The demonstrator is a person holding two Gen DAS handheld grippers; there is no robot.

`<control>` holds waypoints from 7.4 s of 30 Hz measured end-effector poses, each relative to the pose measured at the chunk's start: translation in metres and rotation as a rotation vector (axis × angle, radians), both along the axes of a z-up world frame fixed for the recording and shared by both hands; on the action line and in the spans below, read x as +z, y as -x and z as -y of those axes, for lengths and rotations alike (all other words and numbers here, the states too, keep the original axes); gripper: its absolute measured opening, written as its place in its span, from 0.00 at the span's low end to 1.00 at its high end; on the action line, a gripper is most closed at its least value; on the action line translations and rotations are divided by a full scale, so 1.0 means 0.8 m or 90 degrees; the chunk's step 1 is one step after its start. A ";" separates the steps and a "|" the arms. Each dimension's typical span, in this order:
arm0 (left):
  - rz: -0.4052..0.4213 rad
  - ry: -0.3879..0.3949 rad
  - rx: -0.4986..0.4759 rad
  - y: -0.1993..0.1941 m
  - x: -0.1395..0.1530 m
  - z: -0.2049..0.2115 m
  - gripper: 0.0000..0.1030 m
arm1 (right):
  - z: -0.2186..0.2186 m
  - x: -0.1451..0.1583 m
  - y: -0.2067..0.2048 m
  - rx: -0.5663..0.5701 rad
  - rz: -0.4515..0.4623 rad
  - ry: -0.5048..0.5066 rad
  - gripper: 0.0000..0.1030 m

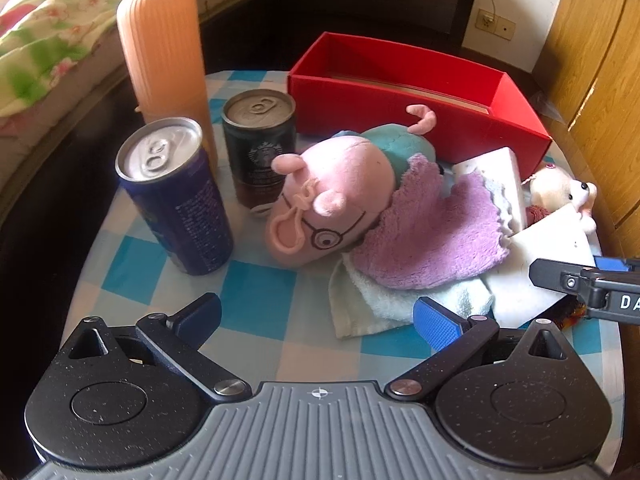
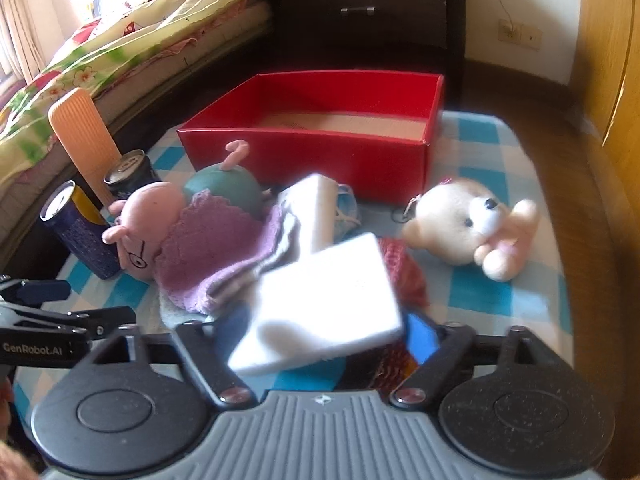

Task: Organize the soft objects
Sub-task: 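Lower the left gripper onto the lilac towel beside the pink pig plush, then close the left gripper on the lilac towel and lift it, then drop the lilac towel into the red box while the right gripper brings a sponge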

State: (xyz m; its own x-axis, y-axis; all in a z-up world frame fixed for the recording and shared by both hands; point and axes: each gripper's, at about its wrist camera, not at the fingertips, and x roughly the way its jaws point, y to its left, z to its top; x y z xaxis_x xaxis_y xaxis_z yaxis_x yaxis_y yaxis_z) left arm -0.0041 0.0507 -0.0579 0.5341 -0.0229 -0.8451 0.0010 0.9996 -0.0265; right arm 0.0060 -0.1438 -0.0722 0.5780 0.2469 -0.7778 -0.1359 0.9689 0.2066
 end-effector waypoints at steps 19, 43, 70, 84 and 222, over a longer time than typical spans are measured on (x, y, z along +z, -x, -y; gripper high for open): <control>0.010 0.004 0.035 -0.001 0.012 -0.049 0.95 | 0.016 0.014 0.011 0.037 -0.033 -0.155 0.06; -0.008 0.050 -0.061 -0.006 0.003 0.003 0.95 | 0.024 -0.013 0.018 0.064 -0.114 -0.241 0.01; -0.031 0.035 -0.224 -0.072 -0.041 0.107 0.69 | 0.113 0.040 0.056 0.007 -0.044 -0.277 0.00; -0.033 0.040 -0.142 -0.064 -0.028 0.073 0.13 | 0.114 0.039 0.052 -0.009 -0.049 -0.286 0.00; 0.134 -0.002 -0.040 -0.268 0.050 0.076 0.64 | 0.022 0.074 -0.217 -0.092 0.168 0.037 0.17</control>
